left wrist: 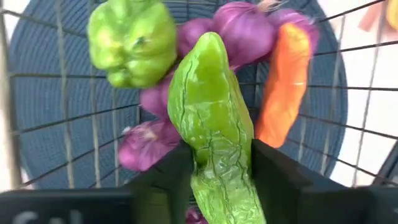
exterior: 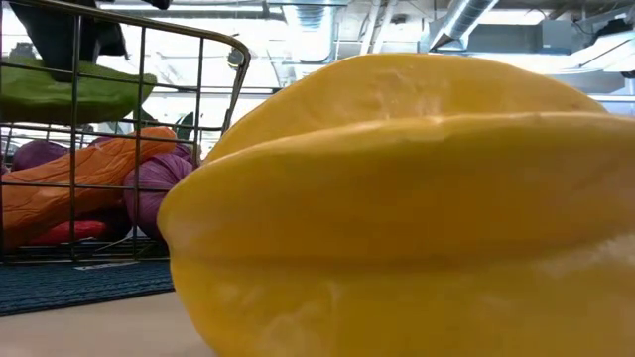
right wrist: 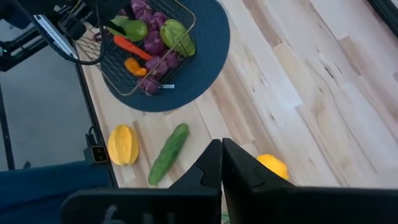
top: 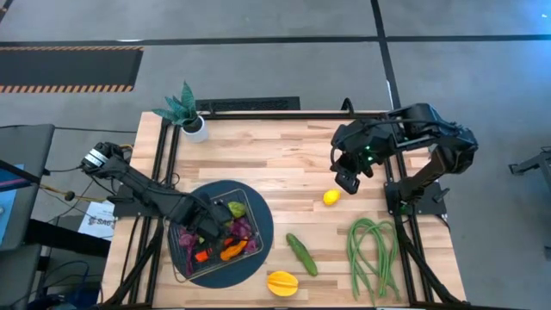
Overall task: Build produce basket
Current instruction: Put the top green cucumber into the wire basket, then put the bunch of green beans into the wire basket
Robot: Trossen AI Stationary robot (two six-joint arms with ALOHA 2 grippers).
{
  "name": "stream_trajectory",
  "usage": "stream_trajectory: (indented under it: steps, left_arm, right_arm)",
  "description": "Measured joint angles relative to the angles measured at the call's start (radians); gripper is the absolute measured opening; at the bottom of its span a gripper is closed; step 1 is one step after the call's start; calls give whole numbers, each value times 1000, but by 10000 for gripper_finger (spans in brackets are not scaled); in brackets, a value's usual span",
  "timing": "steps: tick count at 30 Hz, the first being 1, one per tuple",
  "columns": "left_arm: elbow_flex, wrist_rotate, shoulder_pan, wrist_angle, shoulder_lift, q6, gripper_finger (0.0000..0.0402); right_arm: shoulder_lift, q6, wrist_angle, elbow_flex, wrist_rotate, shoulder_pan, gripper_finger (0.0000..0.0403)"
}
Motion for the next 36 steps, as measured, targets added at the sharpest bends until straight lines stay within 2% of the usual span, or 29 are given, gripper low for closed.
stream_trajectory:
  steps: [5,10,13,18,25,28,32,36]
  left_arm:
    - [0,25,1,7,0,-29,216]
    - [1,29,1,7,0,-41,262]
    - [20,6,-3,6,0,-59,270]
    - [85,-113,-18,1,-17,-72,267]
    - [128,-193,-19,-27,-62,-69,265]
    - [128,-220,-18,-28,-82,-47,265]
    - [128,-253,-12,-25,-96,-5,265]
    - [128,-260,-12,-27,-98,22,265]
  right_arm:
    - [0,-23,0,0,-11,0,29]
    - [0,-24,0,0,-47,5,45]
    - [0,12,0,0,-78,30,49]
    - [4,107,1,-37,-88,136,50]
    - [9,385,11,-293,-67,337,50]
    - [29,510,106,-434,-79,403,57]
    - [50,612,387,-590,-107,436,78]
    - [121,622,586,-642,-129,440,112]
